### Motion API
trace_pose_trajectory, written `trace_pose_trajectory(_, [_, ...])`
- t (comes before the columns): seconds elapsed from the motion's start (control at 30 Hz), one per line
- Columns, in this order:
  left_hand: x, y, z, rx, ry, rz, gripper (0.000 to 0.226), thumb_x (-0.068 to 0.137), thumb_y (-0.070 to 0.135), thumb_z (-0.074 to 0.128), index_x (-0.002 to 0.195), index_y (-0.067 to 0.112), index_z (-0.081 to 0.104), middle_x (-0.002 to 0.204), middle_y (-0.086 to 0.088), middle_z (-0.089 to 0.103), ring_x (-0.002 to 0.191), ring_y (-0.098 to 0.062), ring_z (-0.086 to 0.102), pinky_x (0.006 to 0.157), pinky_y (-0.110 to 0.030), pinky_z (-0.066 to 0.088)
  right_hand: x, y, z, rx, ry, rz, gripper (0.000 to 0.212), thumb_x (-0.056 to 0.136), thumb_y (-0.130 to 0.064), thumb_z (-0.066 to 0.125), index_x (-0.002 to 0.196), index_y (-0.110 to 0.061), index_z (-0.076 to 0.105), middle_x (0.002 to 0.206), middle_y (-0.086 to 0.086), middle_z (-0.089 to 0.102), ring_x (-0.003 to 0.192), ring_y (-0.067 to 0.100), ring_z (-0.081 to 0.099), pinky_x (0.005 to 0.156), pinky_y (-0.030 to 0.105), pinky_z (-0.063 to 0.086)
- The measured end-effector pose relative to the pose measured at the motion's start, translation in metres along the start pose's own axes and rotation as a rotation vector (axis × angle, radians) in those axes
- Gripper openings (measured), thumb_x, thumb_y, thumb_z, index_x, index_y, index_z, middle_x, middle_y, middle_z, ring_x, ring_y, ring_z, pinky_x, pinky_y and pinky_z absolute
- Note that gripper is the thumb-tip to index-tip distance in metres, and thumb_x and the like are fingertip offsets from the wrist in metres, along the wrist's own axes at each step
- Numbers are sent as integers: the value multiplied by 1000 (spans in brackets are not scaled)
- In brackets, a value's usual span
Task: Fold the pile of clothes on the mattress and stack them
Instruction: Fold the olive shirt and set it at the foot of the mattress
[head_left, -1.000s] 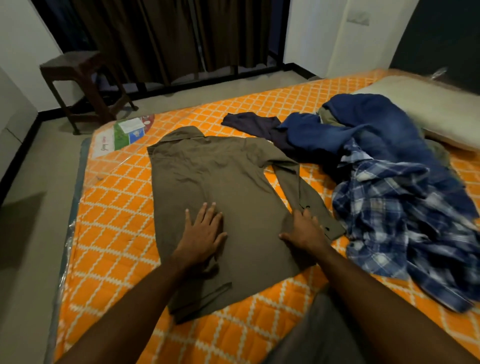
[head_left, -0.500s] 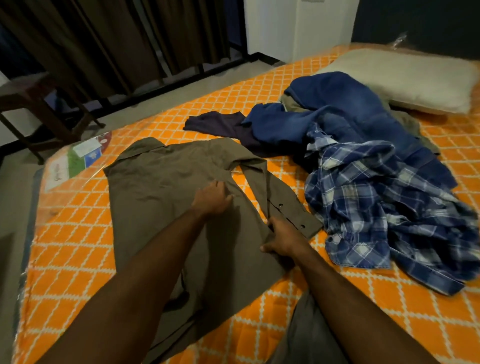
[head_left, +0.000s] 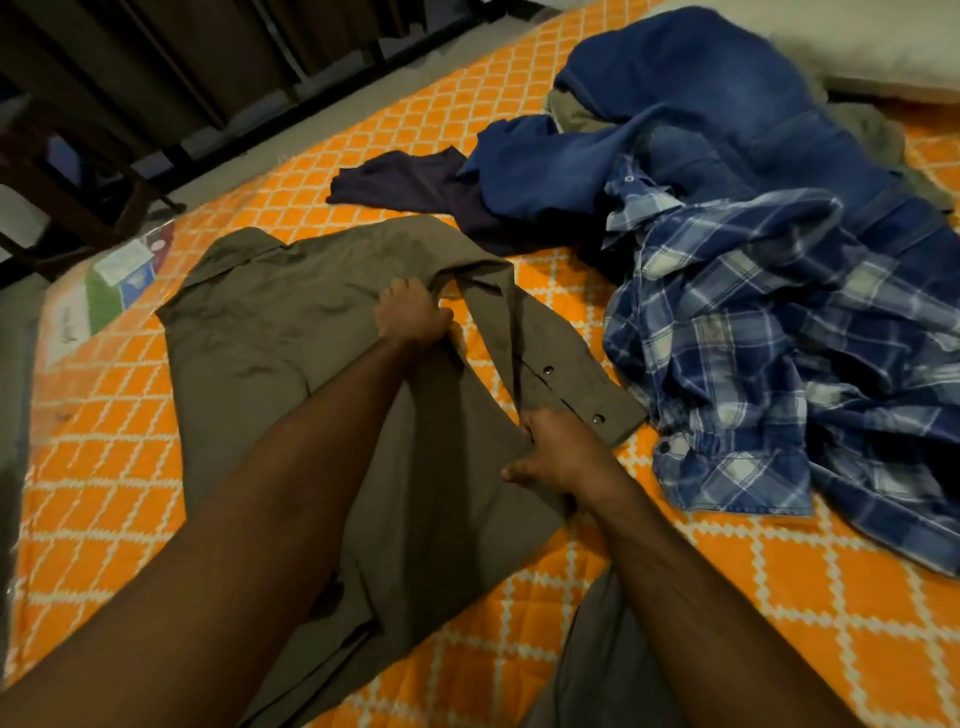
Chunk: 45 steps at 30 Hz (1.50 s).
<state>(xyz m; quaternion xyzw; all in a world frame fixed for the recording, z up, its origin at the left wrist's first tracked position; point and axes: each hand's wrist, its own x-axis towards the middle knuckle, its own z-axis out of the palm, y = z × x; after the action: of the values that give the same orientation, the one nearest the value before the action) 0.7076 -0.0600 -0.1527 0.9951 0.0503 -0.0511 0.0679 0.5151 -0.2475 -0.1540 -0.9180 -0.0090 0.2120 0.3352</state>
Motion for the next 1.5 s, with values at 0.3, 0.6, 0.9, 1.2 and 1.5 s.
trace_pose_trajectory(0.3, [11,-1,-24,28,-11,132,40,91,32,57,124,11,51,128,-19,58,117,-38,58,93,-46,48,-18,-14,7,26,125,-100,23,87,-15,68,101,-18,50,117,13,59,111,32,59,80,33,44])
trace_pose_trajectory(0.6, [-47,-69,-72,204,267,286,44,85,11,55,128,9,44,120,-17,52,85,-45,60,59,-44,44,-56,-82,42,-330,286,-449,51,98,-15,43,148,-18,41,116,8,66,100,32,68,73,37,50])
trace_pose_trajectory(0.9, [-88,-171,-51,131,141,277,24,90,12,59,114,12,54,118,-15,44,89,-39,57,73,-45,49,-62,-118,112,-543,-28,-434,74,98,-11,49,160,-10,8,139,19,49,113,39,62,90,47,50])
trace_pose_trajectory(1.2, [-105,-184,-10,285,150,270,46,98,28,47,144,26,46,147,-11,42,123,-35,47,95,-47,37,-59,-106,94,81,-520,-404,81,85,-6,69,155,-18,31,111,6,56,96,24,60,85,36,50])
trace_pose_trajectory(1.5, [-120,-196,-8,171,211,208,37,98,36,50,134,27,54,137,-7,48,116,-32,48,87,-45,39,-10,-97,61,161,-307,-312,34,90,1,60,122,-10,63,92,0,65,79,17,67,73,33,53])
